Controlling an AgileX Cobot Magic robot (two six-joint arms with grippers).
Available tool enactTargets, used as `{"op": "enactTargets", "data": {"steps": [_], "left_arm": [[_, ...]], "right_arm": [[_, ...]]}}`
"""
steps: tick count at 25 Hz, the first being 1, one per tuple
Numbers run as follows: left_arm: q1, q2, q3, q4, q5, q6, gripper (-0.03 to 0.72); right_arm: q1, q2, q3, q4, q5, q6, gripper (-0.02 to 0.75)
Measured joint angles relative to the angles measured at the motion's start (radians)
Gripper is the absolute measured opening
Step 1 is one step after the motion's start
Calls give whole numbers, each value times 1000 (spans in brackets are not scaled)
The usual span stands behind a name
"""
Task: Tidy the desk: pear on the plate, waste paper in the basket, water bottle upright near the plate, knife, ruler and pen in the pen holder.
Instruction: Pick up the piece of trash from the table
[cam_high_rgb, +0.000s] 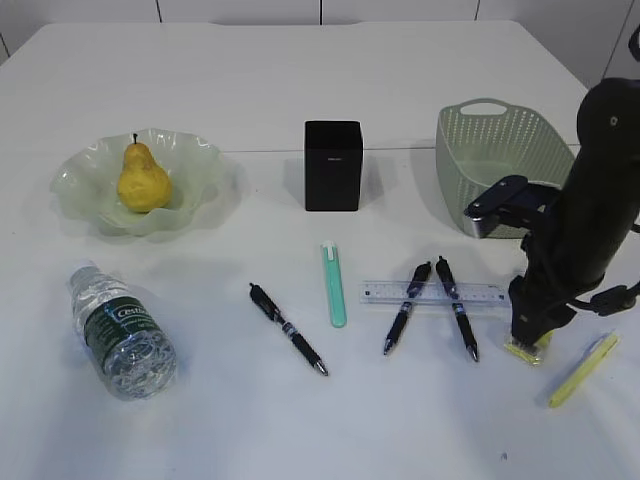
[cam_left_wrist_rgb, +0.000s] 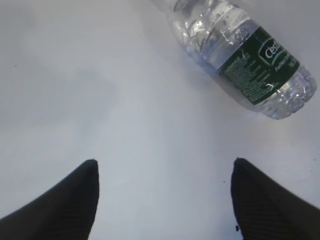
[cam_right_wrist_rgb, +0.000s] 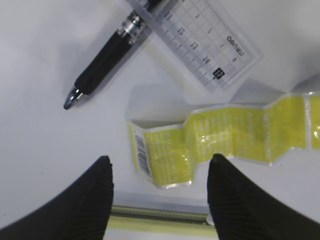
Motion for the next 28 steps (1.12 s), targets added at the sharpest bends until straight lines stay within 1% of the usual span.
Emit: {"op": "enactTargets", "data": {"steps": [12, 21, 25, 28], "left_arm": [[0, 0, 0, 4, -4, 0, 582], [0, 0, 0, 7, -7, 0, 582], [0, 0, 0, 7, -8, 0, 582], [0, 0, 0, 7, -12, 0, 582]], "right_arm": [[0, 45, 0, 0, -46, -2, 440], [0, 78, 0, 0, -48, -2, 438], [0, 81, 0, 0, -50, -2, 401], [0, 81, 0, 0, -52, -2, 328]]}}
